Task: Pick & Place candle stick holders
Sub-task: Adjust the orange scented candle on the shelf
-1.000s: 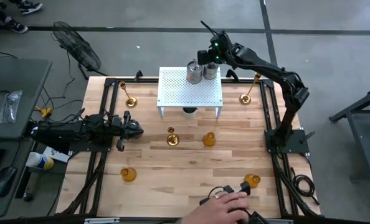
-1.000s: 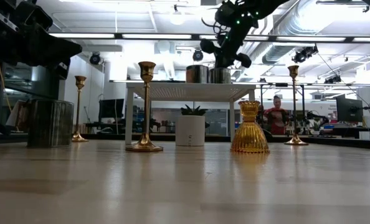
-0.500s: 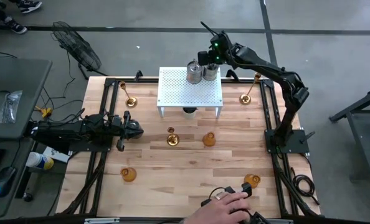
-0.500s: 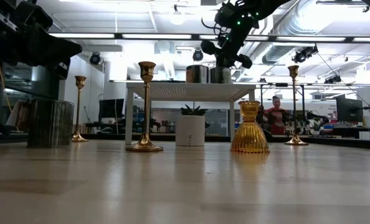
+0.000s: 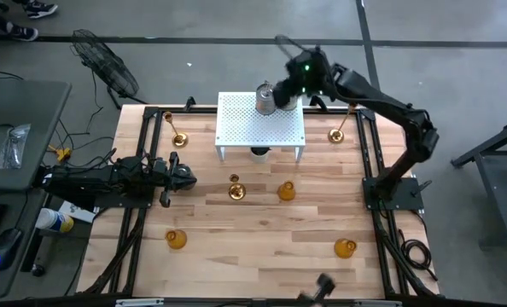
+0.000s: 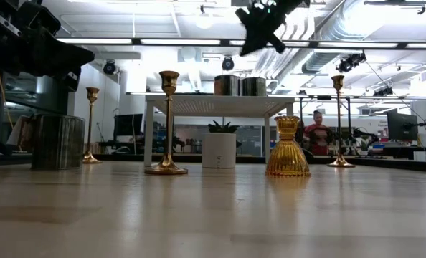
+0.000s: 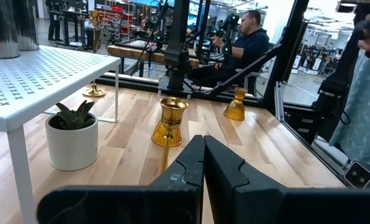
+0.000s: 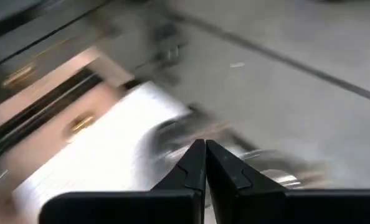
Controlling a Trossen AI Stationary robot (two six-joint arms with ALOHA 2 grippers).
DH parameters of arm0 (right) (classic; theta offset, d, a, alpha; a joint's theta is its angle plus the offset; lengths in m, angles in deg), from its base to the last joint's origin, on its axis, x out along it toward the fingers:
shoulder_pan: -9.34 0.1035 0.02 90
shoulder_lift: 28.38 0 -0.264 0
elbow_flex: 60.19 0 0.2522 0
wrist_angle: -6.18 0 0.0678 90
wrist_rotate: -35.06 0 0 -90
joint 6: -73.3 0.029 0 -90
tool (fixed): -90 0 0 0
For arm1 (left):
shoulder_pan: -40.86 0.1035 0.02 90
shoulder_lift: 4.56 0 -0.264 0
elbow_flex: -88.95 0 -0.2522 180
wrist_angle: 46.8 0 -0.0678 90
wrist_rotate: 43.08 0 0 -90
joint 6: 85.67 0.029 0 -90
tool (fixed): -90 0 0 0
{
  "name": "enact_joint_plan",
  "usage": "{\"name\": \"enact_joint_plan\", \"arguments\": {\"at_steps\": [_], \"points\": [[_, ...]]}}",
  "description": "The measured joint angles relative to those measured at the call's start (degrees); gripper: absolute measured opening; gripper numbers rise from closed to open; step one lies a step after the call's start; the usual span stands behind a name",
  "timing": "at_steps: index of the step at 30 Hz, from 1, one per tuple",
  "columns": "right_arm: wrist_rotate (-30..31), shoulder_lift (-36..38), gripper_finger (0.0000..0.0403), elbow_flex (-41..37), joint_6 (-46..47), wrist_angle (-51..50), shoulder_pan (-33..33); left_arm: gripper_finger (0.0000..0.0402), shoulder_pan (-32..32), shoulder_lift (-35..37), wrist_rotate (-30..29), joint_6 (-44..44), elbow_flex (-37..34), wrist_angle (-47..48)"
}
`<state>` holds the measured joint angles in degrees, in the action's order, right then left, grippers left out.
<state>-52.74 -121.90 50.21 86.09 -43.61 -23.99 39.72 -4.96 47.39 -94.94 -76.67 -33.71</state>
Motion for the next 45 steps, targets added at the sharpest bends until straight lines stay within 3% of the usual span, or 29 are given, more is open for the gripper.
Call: {"name": "enact_joint_plan", "arguments": {"at_steps": [3,6,11,16,19,23,45], "points": [[-6.3,2.0,0.0003,-4.9,-4.7,1.3,2.8,0.0,0.0,0.0,0.0,0.0,0.0,0.0],[-6.4,4.6,0.0003,-13.3,-6.5,8.3,5.4,0.0,0.0,0.0,0.0,0.0,0.0,0.0],[0.2,7.6,0.0003,-27.6,-1.6,26.1,9.3,0.0,0.0,0.0,0.0,0.0,0.0,0.0],[10.8,7.2,0.0003,-34.5,0.8,34.9,11.6,0.0,0.0,0.0,0.0,0.0,0.0,0.0],[16.1,6.9,0.0003,-35.9,0.9,36.2,12.0,0.0,0.0,0.0,0.0,0.0,0.0,0.0],[18.8,5.3,0.0003,-35.9,0.5,38.1,11.6,0.0,0.0,0.0,0.0,0.0,0.0,0.0],[20.4,0.3,0.0003,-35.9,-1.0,47.2,9.6,0.0,0.0,0.0,0.0,0.0,0.0,0.0]]}}
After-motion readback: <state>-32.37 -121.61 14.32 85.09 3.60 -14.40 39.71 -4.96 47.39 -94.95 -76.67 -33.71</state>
